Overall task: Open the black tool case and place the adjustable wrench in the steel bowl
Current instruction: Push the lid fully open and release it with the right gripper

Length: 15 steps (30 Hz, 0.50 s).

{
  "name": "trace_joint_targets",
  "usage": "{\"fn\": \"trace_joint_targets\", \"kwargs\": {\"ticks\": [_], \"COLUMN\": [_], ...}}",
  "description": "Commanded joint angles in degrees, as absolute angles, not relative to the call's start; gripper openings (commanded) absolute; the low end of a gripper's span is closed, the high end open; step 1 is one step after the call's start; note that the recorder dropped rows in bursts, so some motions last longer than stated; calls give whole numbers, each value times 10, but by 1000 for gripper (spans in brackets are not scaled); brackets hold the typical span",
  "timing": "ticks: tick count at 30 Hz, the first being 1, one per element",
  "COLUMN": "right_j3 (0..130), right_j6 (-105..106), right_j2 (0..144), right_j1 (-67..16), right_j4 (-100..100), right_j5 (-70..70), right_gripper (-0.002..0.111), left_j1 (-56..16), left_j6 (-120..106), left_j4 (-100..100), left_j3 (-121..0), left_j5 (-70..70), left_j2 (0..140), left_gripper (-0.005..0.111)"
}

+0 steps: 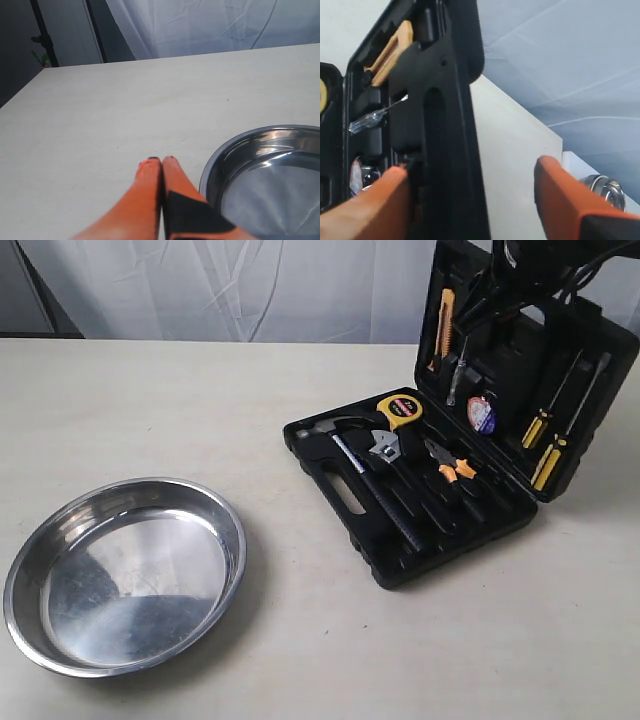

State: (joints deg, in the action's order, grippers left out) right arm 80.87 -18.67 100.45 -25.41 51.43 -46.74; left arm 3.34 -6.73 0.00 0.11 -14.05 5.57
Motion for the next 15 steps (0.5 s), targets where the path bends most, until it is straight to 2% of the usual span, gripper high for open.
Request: {"fn": "trace_joint_targets", "kwargs": {"ticks": [1, 4, 6, 7, 8, 12, 15], "right_j3": [808, 808, 808, 808, 807, 807, 809], "right_j6": [-198, -223, -224, -224, -224, -125, 103], "right_j2": [1004, 1004, 1004, 1006, 1010, 1055, 1106], "right_j1": [-234, -233, -234, -234, -234, -234, -234], "right_j4": [520, 512, 435, 374, 345, 156, -49], "right_j5": [-466, -465, -439, -422, -413, -316, -276], "right_gripper": [63, 63, 42, 14, -1, 1, 1], "left_j1": [35, 35, 35, 35, 35, 35, 35], "left_j6": [-64, -64, -64, -64, -64, -64, -64], "left_j4": [-4, -4, -4, -4, -4, -4, -4], "left_j3": [0, 0, 0, 0, 0, 0, 0], "left_j5": [-133, -133, -133, -133, -133, -133, -133], "left_j2": [54, 54, 54, 54, 54, 54, 54], "left_gripper": [0, 0, 0, 0, 0, 0, 0]}}
